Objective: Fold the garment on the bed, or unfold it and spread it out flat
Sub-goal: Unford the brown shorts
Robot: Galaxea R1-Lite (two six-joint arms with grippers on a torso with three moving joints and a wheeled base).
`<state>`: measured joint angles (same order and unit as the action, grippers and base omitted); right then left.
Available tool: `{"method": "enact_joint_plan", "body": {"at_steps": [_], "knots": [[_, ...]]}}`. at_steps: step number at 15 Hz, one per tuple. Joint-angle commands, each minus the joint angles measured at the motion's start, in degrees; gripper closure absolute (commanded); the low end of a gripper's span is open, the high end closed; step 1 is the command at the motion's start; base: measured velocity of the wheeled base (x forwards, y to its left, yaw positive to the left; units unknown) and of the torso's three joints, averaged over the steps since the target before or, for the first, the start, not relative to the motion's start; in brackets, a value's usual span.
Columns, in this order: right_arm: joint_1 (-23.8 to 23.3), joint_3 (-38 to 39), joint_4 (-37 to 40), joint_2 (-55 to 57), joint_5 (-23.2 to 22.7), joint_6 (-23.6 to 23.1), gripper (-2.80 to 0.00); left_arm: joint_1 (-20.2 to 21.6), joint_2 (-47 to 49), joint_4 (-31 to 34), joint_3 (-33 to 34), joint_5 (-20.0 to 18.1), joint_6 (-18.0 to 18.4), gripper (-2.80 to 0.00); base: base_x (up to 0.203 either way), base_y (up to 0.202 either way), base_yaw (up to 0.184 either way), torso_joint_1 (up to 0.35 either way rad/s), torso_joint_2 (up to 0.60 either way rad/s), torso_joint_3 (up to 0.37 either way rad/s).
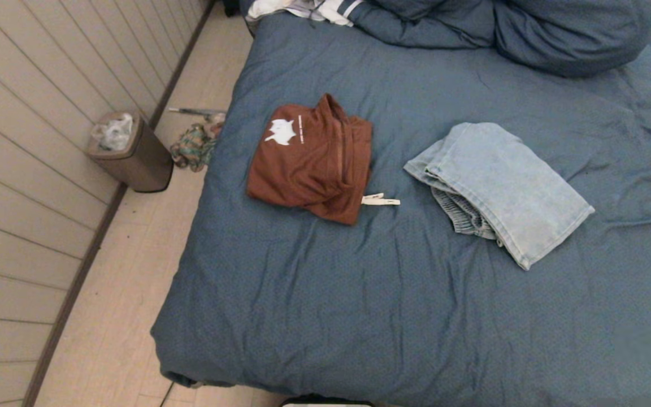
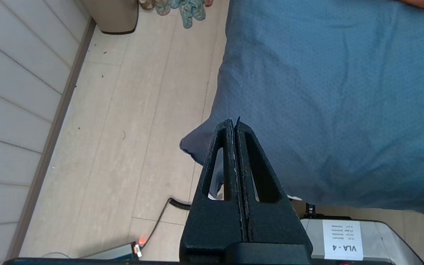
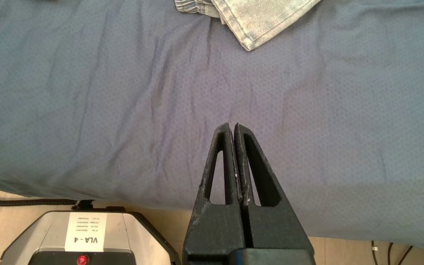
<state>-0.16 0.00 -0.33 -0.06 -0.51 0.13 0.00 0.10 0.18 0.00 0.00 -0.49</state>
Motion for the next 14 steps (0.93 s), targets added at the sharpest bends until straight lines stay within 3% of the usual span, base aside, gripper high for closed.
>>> {"method": "enact_joint_plan", "body": {"at_steps": [1, 3, 5, 7, 10, 14], "knots": [[0.01, -0.08, -0.02, -0.56, -0.28, -0.49, 0.0, 0.0, -0.1, -0.01, 0.18, 0.0, 0.04, 0.0, 0.0, 0.0, 0.0, 0.0, 0.0, 0.0], [-0.02, -0.21, 0.24, -0.56, 0.25, -0.52, 0.0, 0.0, -0.14, 0.12, -0.78, -0.02, 0.66, 0.0, 0.0, 0.0, 0.0, 0.0, 0.0, 0.0], [0.01, -1.97, 2.7, -0.27, -0.23, -0.63, 0.0, 0.01, 1.88, 1.43, -8.22, -0.58, 0.7, 0.0, 0.0, 0.0, 0.0, 0.0, 0.0, 0.0], [0.02, -11.24, 8.45, 3.02, -0.47, -0.64, 0.0, 0.0, 10.43, 3.49, -17.38, -2.46, 0.09, 0.0, 0.0, 0.0, 0.0, 0.0, 0.0, 0.0], [0.71, -24.31, 13.42, 19.31, -0.86, 0.76, 0.0, 0.01, 27.14, 5.19, -30.66, -7.62, -5.94, 0.0, 0.0, 0.0, 0.0, 0.0, 0.0, 0.0], [4.62, -41.16, 12.21, 48.18, -1.23, 8.26, 0.0, -0.04, 53.69, 5.92, -42.46, -14.11, -13.02, 0.0, 0.0, 0.0, 0.0, 0.0, 0.0, 0.0]]}}
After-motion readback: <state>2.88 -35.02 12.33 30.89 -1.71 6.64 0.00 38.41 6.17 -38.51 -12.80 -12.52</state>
